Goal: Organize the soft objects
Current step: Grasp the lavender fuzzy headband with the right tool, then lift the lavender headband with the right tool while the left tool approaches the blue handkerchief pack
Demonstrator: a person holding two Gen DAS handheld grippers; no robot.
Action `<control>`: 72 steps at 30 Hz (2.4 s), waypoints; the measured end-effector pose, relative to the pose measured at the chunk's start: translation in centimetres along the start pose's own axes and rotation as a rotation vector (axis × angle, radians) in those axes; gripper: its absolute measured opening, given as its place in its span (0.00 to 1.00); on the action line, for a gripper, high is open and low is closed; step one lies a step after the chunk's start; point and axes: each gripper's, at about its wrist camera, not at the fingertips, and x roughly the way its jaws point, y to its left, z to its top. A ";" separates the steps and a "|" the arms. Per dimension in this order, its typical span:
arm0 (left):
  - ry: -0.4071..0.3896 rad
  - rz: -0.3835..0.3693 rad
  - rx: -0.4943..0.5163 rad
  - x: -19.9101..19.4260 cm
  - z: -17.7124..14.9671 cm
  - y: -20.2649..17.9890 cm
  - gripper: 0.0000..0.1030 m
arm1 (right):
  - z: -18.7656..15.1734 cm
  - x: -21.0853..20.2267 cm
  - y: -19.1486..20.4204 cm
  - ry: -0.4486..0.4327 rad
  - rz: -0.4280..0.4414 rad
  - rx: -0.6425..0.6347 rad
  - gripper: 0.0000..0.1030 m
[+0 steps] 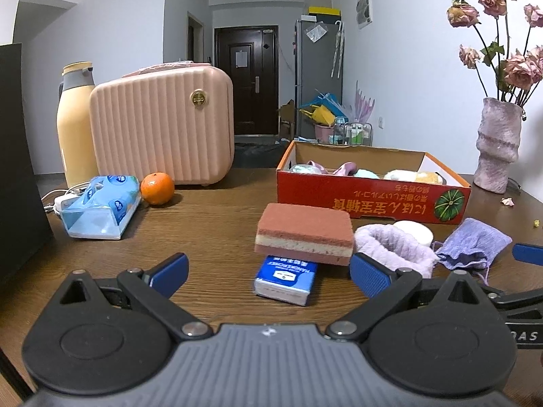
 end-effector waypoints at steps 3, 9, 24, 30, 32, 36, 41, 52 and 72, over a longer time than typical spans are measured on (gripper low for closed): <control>0.006 0.001 0.001 0.2 0.0 0.9 1.00 | 0.3 1.1 1.3 0.019 0.013 -0.012 1.00; 0.014 0.015 -0.005 0.7 0.0 3.0 1.00 | 0.8 3.3 3.1 0.074 0.040 -0.005 1.00; 0.059 0.055 -0.009 2.2 -0.2 7.8 1.00 | 2.0 8.2 5.6 0.153 0.058 0.014 0.79; 0.080 0.039 -0.009 2.5 -0.5 8.2 1.00 | 2.2 9.3 6.3 0.185 0.084 0.023 0.44; 0.083 0.032 -0.003 2.4 -0.6 8.0 1.00 | 2.2 9.3 6.2 0.187 0.092 0.034 0.30; 0.084 0.029 0.012 2.4 -0.7 7.6 1.00 | 2.1 9.0 5.6 0.177 0.093 0.061 0.25; 0.088 0.032 0.003 2.6 -0.7 7.8 1.00 | 2.2 8.5 5.1 0.156 0.083 0.083 0.23; 0.066 0.060 0.017 2.9 -0.8 7.2 1.00 | 2.7 7.6 3.7 0.105 0.061 0.127 0.23; 0.130 0.047 -0.025 5.7 -0.4 4.7 1.00 | 2.8 6.1 1.0 0.016 0.033 0.119 0.23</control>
